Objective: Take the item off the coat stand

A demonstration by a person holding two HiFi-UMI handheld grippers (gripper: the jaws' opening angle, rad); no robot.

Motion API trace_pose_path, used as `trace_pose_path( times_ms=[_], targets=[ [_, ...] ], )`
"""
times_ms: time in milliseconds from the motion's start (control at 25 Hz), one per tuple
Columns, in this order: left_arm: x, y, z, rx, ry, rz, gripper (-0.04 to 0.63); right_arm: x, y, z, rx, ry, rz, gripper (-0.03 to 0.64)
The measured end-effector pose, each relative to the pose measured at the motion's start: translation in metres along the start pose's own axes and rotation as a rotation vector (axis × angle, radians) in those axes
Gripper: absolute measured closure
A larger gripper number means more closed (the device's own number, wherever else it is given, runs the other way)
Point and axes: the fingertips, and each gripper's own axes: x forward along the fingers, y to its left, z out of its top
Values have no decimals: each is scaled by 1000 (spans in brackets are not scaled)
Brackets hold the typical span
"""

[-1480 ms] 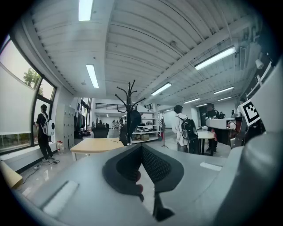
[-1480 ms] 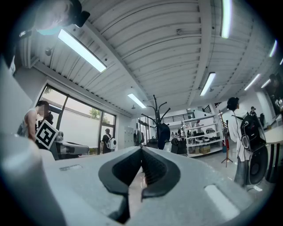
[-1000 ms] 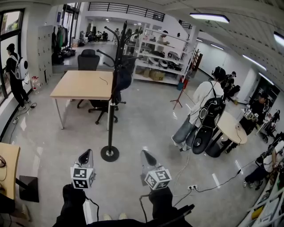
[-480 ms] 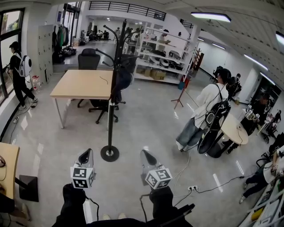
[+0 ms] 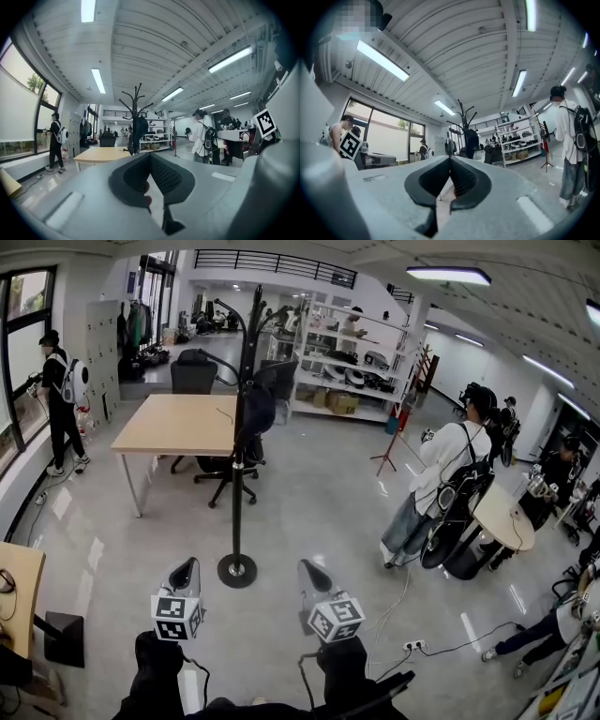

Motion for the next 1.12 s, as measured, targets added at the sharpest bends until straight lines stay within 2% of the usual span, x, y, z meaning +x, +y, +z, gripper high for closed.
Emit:
trace_pose_path(
  times_ms=[560,1120],
  targets=[
    [7,-1,1,-4,-8,38,594,14,-12,-9,-1,20,34,615],
    [94,36,15,-10,-23,1,592,88,-46,-16,0,19,-9,615]
  ],
)
